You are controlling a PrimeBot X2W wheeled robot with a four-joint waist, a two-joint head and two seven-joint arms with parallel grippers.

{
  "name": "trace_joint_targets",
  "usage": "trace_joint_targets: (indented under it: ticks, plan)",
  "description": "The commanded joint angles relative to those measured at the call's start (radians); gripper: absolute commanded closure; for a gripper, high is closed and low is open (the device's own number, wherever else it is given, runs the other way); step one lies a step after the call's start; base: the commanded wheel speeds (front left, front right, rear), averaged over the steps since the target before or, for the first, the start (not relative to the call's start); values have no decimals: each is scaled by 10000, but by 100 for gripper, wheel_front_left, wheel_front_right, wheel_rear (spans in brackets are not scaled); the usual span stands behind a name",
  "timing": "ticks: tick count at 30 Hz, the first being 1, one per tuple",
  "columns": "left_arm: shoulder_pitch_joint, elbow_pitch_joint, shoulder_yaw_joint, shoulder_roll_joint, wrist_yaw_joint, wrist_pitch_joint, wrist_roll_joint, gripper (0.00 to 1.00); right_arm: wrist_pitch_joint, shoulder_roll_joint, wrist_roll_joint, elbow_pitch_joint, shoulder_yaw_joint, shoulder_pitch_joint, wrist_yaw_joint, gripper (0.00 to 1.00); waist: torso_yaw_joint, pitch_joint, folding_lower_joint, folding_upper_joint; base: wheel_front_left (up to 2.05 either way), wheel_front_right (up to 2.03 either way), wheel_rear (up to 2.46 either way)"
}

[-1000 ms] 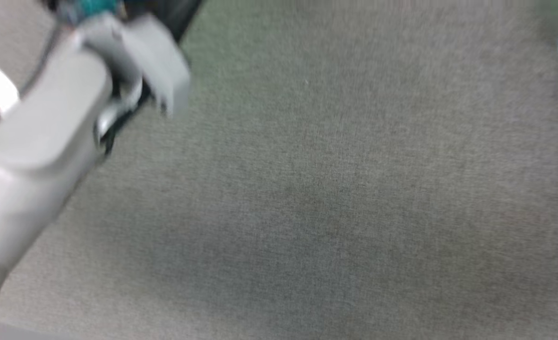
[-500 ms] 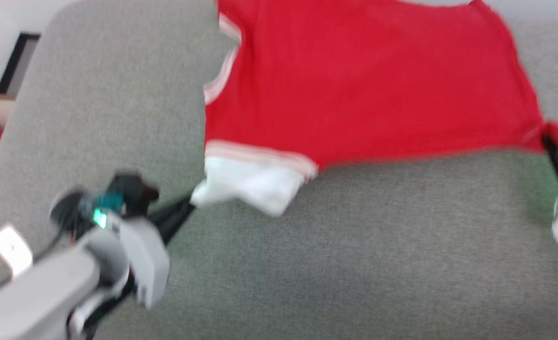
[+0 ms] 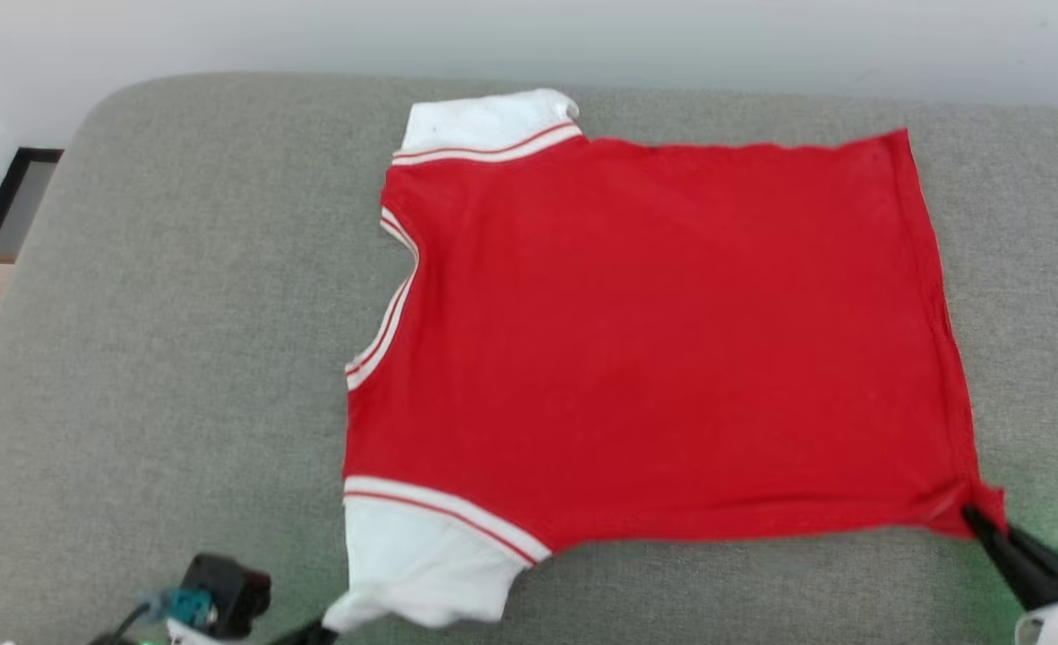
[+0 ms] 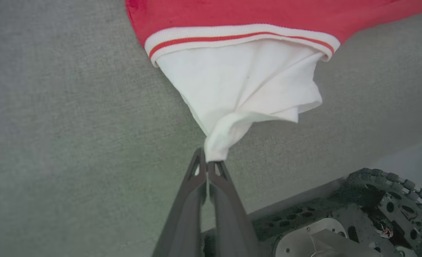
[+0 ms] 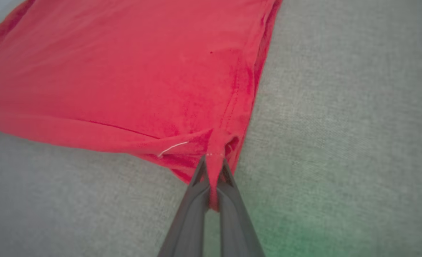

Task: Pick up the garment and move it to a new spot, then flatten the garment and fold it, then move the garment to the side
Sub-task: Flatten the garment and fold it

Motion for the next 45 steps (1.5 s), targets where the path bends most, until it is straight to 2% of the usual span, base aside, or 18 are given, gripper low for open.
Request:
trace_joint_targets:
  ticks: [1,11,18,21,25,30,39,43,45]
  plan:
    - [197,-81,-20,60,72,-44,-89,100,77,50,-11,-131,-171,224,-10,100,0,-1,0,-1,0,0,0]
    - [1212,-788,-10,529,864,-300,-807,100,1209,658,-212,-1773,-1111,2261,-10,100,-195,138,0,-1,0,0,0]
    - [450,-1275,419,1325,1123,-381,-83,100,1596,947,-287,-2478,-1570,2074,-10,100,-480,309,0,-1,0,0,0]
    - [-230,-1472,637,1730,1015,-46,467,100,1820,1073,-269,-2645,-1690,1677,-10,100,-588,401,0,-1,0,0,0]
    - [-1329,-1405,977,2029,586,598,1204,100,2172,1140,-424,-2726,-1715,914,-10,100,-732,558,0,-1,0,0,0]
    - [-2641,-585,1227,1690,-449,1404,1964,100,2608,1284,-553,-2445,-1509,-219,-10,100,-851,803,0,-1,0,0,0]
    - [-3997,2019,1136,-1,-2301,2149,2143,100,3099,1523,-932,-1320,-978,-1893,-10,100,-941,1307,0,-1,0,0,0]
    - [-4102,3153,970,-695,-2863,2332,1890,100,3290,1628,-954,-776,-802,-2301,-10,100,-974,1422,0,-1,0,0,0]
    - [-4126,3647,874,-938,-3069,2386,1841,97,3396,1662,-965,-592,-732,-2437,-10,100,-989,1451,0,-1,0,0,0]
